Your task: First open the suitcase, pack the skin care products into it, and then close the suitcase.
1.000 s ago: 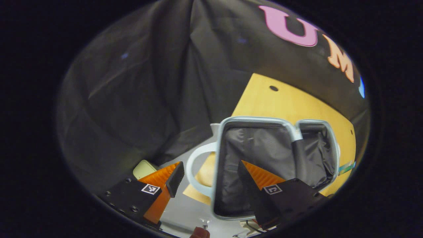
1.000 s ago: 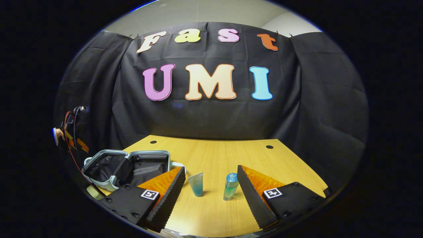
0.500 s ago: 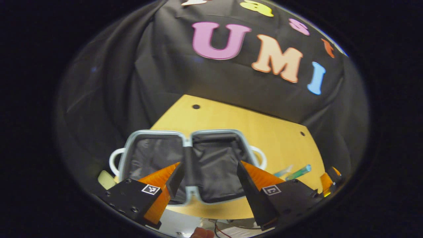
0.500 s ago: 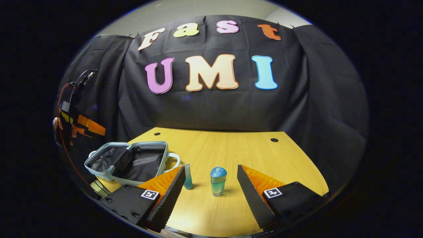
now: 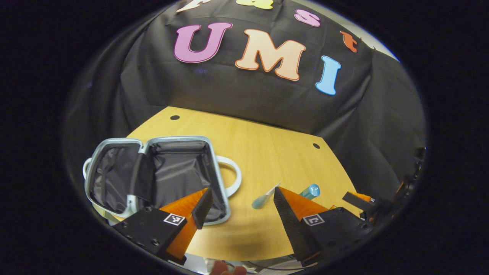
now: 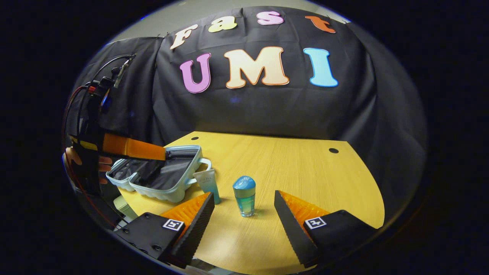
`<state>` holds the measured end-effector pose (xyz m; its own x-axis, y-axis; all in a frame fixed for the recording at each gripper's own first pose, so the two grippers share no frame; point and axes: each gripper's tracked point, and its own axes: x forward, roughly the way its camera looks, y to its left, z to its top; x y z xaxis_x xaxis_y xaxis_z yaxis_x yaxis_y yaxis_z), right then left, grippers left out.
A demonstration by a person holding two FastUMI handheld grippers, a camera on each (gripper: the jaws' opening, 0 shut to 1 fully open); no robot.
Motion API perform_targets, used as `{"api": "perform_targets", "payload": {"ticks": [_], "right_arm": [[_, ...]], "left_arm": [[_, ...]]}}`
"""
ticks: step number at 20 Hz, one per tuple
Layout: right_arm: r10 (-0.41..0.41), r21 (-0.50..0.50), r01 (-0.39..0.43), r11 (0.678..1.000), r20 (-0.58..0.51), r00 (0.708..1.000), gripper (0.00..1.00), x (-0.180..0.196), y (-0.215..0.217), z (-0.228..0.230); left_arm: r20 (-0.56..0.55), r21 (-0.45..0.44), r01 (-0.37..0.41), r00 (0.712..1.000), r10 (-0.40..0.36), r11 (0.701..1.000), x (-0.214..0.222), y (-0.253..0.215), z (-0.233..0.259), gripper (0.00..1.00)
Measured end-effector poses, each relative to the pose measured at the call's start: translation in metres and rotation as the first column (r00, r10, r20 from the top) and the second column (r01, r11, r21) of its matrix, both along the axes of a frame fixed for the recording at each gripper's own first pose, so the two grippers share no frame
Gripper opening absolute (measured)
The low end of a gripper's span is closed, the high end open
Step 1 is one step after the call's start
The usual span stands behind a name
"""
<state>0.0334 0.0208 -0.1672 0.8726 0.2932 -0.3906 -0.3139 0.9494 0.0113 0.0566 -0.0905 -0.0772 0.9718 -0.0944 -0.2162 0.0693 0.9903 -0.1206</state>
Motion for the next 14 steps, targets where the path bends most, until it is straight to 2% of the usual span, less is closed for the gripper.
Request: {"api": "perform_targets", "payload": {"ticks": [2, 8, 10, 13, 14], "right_arm": [[0.020, 0.024, -0.020, 1.000, -0.036, 0.999, 0.97, 0.006, -0.002, -0.018], [0.048, 0.034, -0.045, 0.998, -0.076, 0.996, 0.98, 0.023, -0.014, -0.053], [0.059, 0.033, -0.056, 0.998, -0.098, 0.993, 0.98, 0.022, -0.015, -0.068], [0.070, 0.044, -0.065, 0.997, -0.132, 0.989, 0.96, 0.012, -0.018, -0.084], [0.075, 0.041, -0.070, 0.997, -0.141, 0.987, 0.98, 0.008, -0.019, -0.088]], "left_arm": [[0.000, -0.023, 0.003, 1.000, -0.003, 1.000, 0.017, -0.017, -0.018, 0.96], [0.017, 0.025, -0.020, 1.000, 0.020, 0.999, 0.054, -0.044, -0.056, 0.96], [0.011, 0.028, -0.032, 0.999, 0.032, 0.999, 0.068, -0.047, -0.070, 0.94], [-0.021, 0.012, -0.065, 0.998, 0.065, 0.998, 0.089, -0.045, -0.092, 0.96], [-0.033, -0.001, -0.073, 0.997, 0.073, 0.997, 0.093, -0.044, -0.099, 0.96]]}}
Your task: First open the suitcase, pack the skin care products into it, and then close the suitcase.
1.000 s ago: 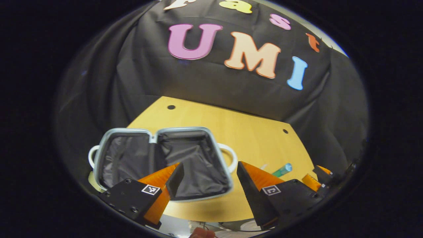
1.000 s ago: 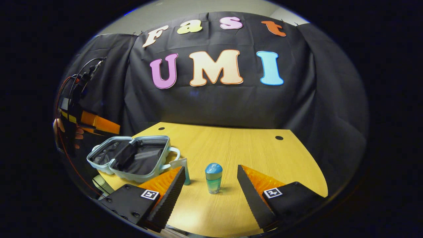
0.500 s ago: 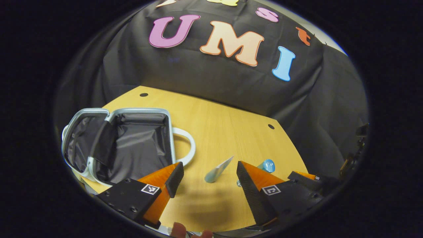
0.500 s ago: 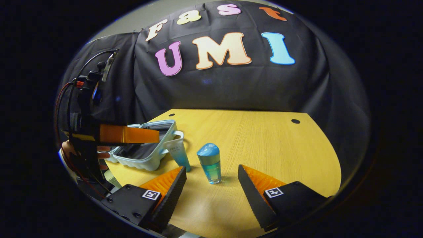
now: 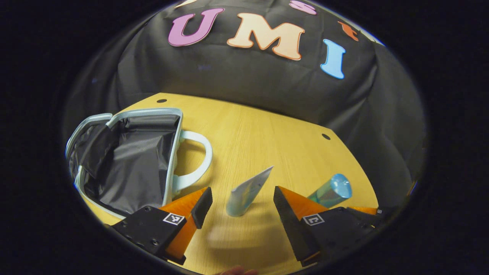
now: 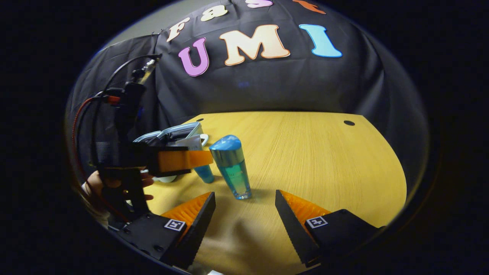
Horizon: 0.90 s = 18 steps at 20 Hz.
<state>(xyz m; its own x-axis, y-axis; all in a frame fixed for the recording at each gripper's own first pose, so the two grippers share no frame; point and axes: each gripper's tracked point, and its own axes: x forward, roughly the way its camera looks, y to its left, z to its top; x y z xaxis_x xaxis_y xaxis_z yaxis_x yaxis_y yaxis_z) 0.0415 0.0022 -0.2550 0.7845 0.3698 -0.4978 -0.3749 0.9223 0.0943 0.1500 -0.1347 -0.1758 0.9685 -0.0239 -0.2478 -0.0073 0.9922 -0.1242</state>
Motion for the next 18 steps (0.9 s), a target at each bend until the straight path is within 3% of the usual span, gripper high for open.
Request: {"api": "perform_targets", "payload": {"ticks": [4, 6, 7, 8, 10, 12, 13, 18], "right_arm": [[0.017, -0.021, -0.017, 1.000, -0.007, 1.000, 0.98, -0.002, -0.005, -0.009], [0.016, -0.019, -0.016, 1.000, -0.003, 1.000, 0.98, 0.001, -0.006, -0.009], [0.016, -0.018, -0.016, 1.000, -0.001, 1.000, 0.98, 0.004, -0.005, -0.010], [0.017, -0.015, -0.017, 1.000, -0.002, 1.000, 0.98, 0.007, -0.002, -0.011], [0.024, -0.010, -0.024, 1.000, -0.003, 1.000, 0.98, 0.012, 0.003, -0.015], [0.033, -0.005, -0.033, 0.999, -0.001, 0.999, 0.99, 0.019, 0.011, -0.017], [0.037, -0.002, -0.037, 0.999, 0.001, 0.999, 0.99, 0.023, 0.015, -0.019], [0.049, -0.011, -0.049, 0.999, 0.026, 0.998, 0.95, 0.046, 0.034, -0.024]], "left_arm": [[-0.019, -0.025, -0.037, 0.999, 0.037, 0.999, 0.012, 0.010, -0.014, 0.92], [-0.045, -0.022, -0.052, 0.998, 0.051, 0.998, 0.016, 0.014, -0.022, 0.79], [-0.056, -0.014, -0.058, 0.997, 0.058, 0.998, 0.017, 0.016, -0.026, 0.67], [-0.059, -0.003, -0.059, 0.997, 0.058, 0.998, 0.019, 0.016, -0.027, 0.67], [-0.053, 0.015, -0.064, 0.997, 0.065, 0.998, 0.020, 0.018, -0.026, 0.43], [-0.047, 0.013, -0.049, 0.998, 0.049, 0.999, 0.019, 0.016, -0.021, 0.41], [-0.051, 0.003, -0.037, 0.998, 0.037, 0.999, 0.018, 0.013, -0.018, 0.35], [-0.013, -0.040, 0.056, 0.998, -0.057, 0.998, 0.004, 0.003, 0.011, 0.33]]}}
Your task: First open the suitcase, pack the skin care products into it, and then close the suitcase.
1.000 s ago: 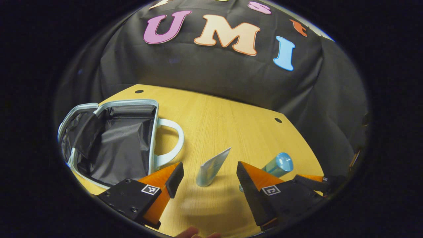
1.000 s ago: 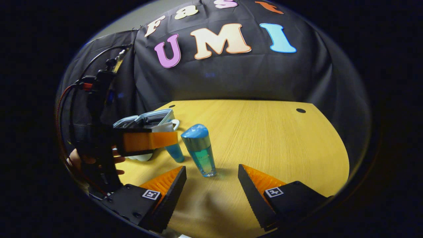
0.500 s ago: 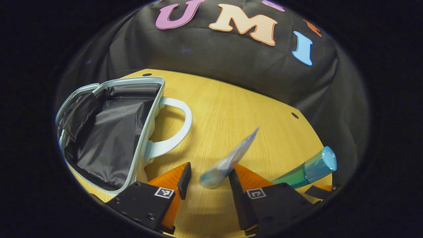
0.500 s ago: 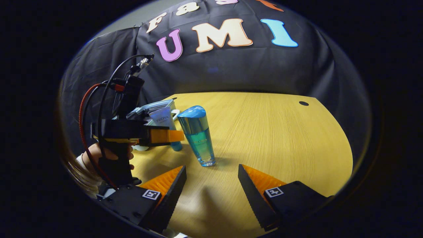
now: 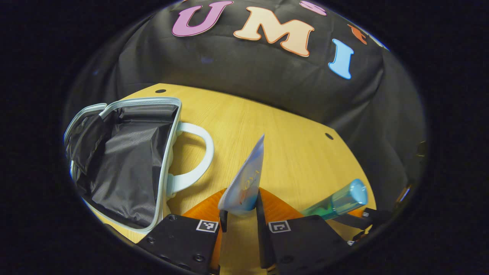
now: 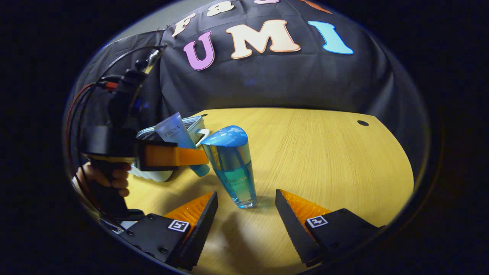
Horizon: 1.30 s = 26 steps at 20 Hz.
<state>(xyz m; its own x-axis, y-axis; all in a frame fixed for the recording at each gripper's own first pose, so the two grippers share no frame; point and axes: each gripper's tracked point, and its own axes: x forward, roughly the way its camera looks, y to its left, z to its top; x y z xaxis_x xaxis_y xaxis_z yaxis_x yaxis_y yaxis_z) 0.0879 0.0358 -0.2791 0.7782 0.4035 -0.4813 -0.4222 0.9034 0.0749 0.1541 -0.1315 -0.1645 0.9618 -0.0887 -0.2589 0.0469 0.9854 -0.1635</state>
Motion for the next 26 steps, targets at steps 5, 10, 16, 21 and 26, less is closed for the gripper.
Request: {"api": "perform_targets", "payload": {"ticks": [5, 10, 16, 21, 26], "right_arm": [[0.005, -0.024, -0.005, 1.000, 0.025, 1.000, 0.84, 0.015, 0.009, -0.005], [-0.011, -0.040, 0.012, 0.999, 0.021, 1.000, 0.54, 0.022, 0.015, -0.013], [-0.011, -0.085, 0.010, 0.996, -0.004, 1.000, 0.46, 0.021, 0.015, -0.012], [-0.071, -0.075, 0.071, 0.995, 0.000, 0.997, 0.47, 0.011, 0.017, 0.023], [-0.108, -0.061, 0.108, 0.992, -0.005, 0.994, 0.46, -0.001, 0.043, 0.056]], "left_arm": [[0.021, -0.018, 0.009, 1.000, -0.008, 1.000, -0.030, 0.011, 0.034, 0.33], [0.021, -0.043, 0.032, 0.999, -0.031, 0.999, -0.064, 0.027, 0.068, 0.33], [-0.033, 0.029, -0.071, 0.997, 0.072, 0.997, -0.081, 0.098, 0.085, 0.33], [-0.168, 0.047, -0.095, 0.980, 0.101, 0.994, -0.067, 0.160, 0.064, 0.33], [-0.333, 0.030, -0.057, 0.941, 0.064, 0.998, -0.056, 0.194, 0.021, 0.33]]}}
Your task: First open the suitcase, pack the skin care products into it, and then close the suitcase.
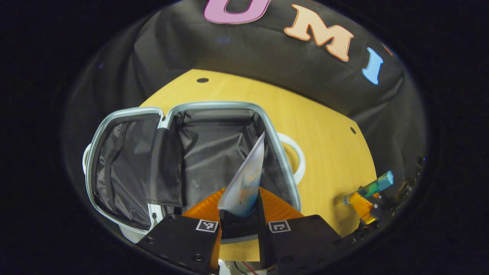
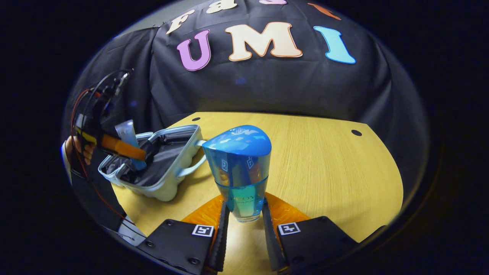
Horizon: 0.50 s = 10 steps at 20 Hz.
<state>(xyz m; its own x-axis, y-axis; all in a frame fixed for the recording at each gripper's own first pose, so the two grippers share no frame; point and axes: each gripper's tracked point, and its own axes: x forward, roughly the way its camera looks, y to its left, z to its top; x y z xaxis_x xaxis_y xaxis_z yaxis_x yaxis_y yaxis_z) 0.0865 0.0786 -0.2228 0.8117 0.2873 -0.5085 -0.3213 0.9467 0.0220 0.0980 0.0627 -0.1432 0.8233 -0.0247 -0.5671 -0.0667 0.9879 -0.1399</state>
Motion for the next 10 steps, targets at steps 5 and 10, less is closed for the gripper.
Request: {"api": "perform_targets", "payload": {"ticks": [5, 10], "right_arm": [[0.027, 0.062, -0.028, 0.998, 0.003, 1.000, 0.43, -0.009, 0.071, 0.036], [0.115, 0.088, -0.112, 0.990, -0.031, 0.993, 0.46, -0.017, 0.152, 0.029]], "left_arm": [[-0.142, -0.005, 0.055, 0.988, -0.055, 0.998, -0.002, 0.022, -0.034, 0.33], [-0.210, -0.061, 0.065, 0.975, -0.076, 0.996, 0.003, 0.035, -0.053, 0.35]]}}
